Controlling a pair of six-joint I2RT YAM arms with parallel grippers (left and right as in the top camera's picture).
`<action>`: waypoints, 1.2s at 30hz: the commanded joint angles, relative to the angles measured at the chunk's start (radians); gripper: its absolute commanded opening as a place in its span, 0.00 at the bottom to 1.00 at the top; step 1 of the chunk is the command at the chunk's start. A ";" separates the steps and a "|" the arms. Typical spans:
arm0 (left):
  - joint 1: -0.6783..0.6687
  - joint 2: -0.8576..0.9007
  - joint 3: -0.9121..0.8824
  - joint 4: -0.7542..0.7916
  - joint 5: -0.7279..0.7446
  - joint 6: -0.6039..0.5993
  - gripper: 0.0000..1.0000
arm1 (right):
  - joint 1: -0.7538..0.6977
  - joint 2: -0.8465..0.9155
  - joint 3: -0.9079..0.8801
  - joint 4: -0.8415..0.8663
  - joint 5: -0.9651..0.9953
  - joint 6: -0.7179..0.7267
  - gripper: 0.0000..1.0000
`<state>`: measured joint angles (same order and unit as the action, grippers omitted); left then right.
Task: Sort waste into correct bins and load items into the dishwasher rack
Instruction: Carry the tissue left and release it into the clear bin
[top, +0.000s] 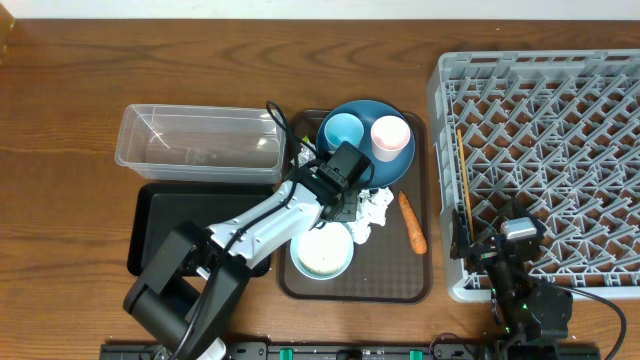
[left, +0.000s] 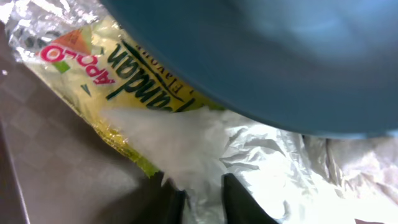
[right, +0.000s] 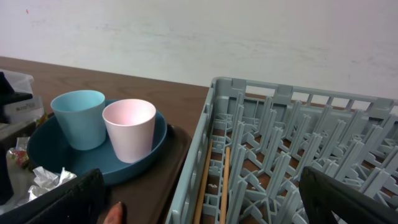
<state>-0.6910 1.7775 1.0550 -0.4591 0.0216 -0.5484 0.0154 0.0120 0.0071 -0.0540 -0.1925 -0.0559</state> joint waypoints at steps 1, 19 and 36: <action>0.000 -0.047 0.010 0.001 -0.015 0.013 0.14 | 0.005 -0.005 -0.002 -0.003 0.002 -0.009 0.99; 0.001 -0.319 0.013 -0.022 -0.034 0.013 0.06 | 0.005 -0.005 -0.002 -0.003 0.002 -0.009 0.99; 0.229 -0.471 0.013 0.037 -0.505 0.068 0.06 | 0.005 -0.005 -0.002 -0.003 0.002 -0.009 0.99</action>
<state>-0.5190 1.3025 1.0550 -0.4370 -0.4191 -0.5037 0.0154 0.0120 0.0071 -0.0540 -0.1925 -0.0559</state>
